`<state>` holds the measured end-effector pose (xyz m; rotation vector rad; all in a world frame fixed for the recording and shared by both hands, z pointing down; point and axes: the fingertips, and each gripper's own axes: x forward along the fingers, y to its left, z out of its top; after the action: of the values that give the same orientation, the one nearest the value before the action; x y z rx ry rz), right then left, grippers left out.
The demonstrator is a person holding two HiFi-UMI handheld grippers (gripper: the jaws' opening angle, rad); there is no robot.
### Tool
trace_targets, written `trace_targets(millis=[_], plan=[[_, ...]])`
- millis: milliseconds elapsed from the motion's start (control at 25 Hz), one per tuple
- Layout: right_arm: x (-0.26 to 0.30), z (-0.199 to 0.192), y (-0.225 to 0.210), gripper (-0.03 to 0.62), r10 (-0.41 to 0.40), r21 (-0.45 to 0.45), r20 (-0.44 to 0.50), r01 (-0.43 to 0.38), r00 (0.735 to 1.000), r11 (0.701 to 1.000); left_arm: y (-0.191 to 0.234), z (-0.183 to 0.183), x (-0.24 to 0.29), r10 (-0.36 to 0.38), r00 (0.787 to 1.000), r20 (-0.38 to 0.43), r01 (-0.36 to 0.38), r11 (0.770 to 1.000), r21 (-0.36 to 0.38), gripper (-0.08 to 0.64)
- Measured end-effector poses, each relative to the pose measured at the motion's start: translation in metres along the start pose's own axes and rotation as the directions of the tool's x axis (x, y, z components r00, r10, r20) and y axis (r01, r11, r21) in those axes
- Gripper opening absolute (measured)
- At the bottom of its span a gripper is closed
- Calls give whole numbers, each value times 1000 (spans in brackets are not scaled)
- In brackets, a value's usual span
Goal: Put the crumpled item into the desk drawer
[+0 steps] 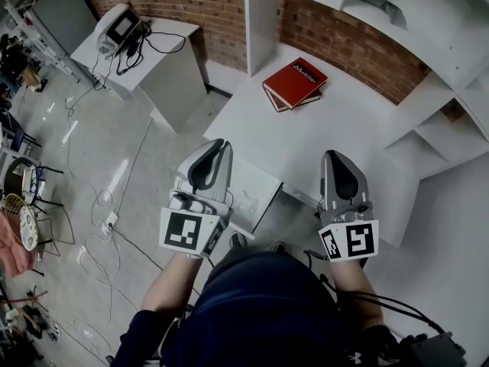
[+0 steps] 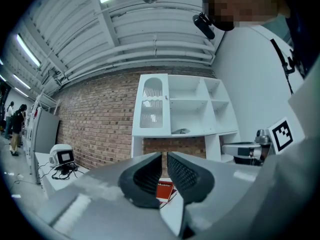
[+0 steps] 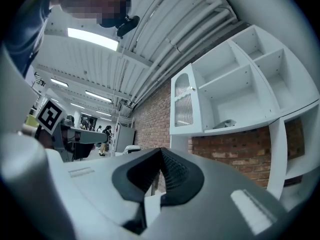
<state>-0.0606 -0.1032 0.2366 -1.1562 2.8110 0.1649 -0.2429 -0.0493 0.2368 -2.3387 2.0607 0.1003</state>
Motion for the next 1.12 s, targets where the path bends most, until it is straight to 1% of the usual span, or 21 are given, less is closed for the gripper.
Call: trace_targets(millis=[320, 520, 760, 1120], plan=[[-4, -7, -13, 2, -7, 17, -19, 7, 1000, 1000, -7, -13, 3, 9, 999, -44, -9, 1000, -1, 34], [-6, -11, -12, 2, 5, 27, -27, -4, 1000, 1000, -14, -17, -1, 3, 999, -47, -4, 1000, -12, 32], [-5, -16, -9, 2, 18, 31, -28, -18, 999, 999, -12, -22, -3, 14, 998, -56, -15, 1000, -5, 32], [-3, -16, -8, 2, 24, 31, -31, -23, 999, 999, -11, -24, 0, 10, 998, -59, -11, 1000, -3, 32]])
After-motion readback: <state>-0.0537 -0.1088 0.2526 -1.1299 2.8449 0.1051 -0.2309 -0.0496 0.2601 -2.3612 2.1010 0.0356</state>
